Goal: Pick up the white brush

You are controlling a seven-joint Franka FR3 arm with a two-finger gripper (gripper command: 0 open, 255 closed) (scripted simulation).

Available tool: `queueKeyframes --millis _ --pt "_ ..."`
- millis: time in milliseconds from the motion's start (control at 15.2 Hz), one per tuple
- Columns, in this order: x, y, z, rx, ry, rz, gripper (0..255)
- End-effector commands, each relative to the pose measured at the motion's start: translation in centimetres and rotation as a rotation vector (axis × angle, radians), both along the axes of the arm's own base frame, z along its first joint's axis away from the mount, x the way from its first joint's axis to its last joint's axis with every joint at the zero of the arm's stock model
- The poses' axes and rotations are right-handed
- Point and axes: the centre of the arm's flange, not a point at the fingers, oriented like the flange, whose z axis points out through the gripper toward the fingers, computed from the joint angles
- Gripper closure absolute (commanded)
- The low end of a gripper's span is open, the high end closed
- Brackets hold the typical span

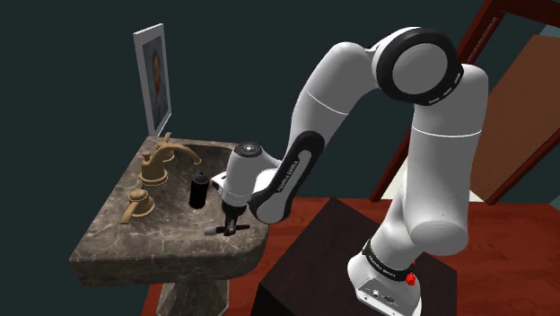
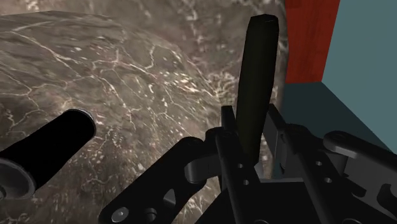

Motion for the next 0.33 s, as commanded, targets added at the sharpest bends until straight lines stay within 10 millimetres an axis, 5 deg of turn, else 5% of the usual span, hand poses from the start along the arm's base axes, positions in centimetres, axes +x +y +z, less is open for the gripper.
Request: queueKeyframes --millis 0,264 --pt "-0.1 -0.1 1.0 0.0 0.0 0.0 255" --pt "-0.1 -0.1 2.1 0.0 0.0 0.0 255"
